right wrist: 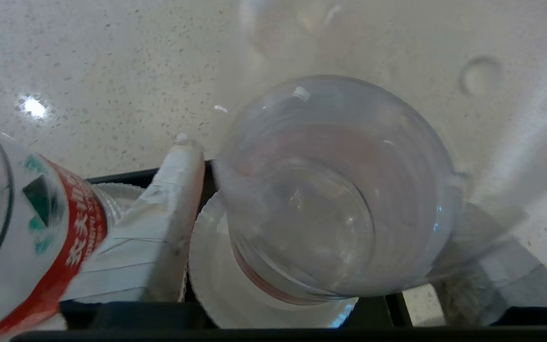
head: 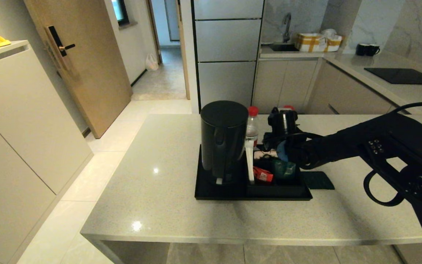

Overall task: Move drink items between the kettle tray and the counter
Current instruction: Return the bottled water to its original position

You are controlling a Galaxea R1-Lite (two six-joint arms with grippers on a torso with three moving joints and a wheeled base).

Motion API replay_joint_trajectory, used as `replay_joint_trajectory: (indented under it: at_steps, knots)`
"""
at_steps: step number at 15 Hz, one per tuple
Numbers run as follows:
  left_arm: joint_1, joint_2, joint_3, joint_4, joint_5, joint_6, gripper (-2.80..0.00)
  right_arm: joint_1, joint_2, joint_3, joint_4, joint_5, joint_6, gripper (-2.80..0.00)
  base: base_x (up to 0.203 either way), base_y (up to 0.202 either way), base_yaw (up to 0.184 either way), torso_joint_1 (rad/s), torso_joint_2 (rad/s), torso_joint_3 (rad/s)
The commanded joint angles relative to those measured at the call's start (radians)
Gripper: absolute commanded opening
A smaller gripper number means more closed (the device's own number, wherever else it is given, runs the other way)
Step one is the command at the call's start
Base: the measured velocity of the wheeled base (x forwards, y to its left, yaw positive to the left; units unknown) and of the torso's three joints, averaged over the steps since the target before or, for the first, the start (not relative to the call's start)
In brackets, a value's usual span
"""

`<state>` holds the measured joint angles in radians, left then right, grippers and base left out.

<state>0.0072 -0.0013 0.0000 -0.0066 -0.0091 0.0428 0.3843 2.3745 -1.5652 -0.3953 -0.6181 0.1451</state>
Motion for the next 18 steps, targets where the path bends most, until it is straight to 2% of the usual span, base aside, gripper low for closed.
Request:
replay_joint_trajectory:
  at_steps: [1,14,18]
  knots:
    - [0.000,0.001,0.000,-0.001,0.000,0.000,-2.80,0.009,-0.024,0.027,-0.035,-0.003,-0.001,0.00,0.000,0.000,0.000,0.000,0.00,0.000]
    - [0.000,0.001,0.000,-0.001,0.000,0.000,-2.80,0.021,-0.138,0.156,-0.045,-0.006,0.008,0.00,0.000,0.000,0.000,0.000,0.00,0.000]
    - [0.000,0.001,0.000,-0.001,0.000,0.000,-2.80,0.022,-0.234,0.258,-0.048,-0.003,0.012,0.00,0.000,0.000,0.000,0.000,0.00,0.000]
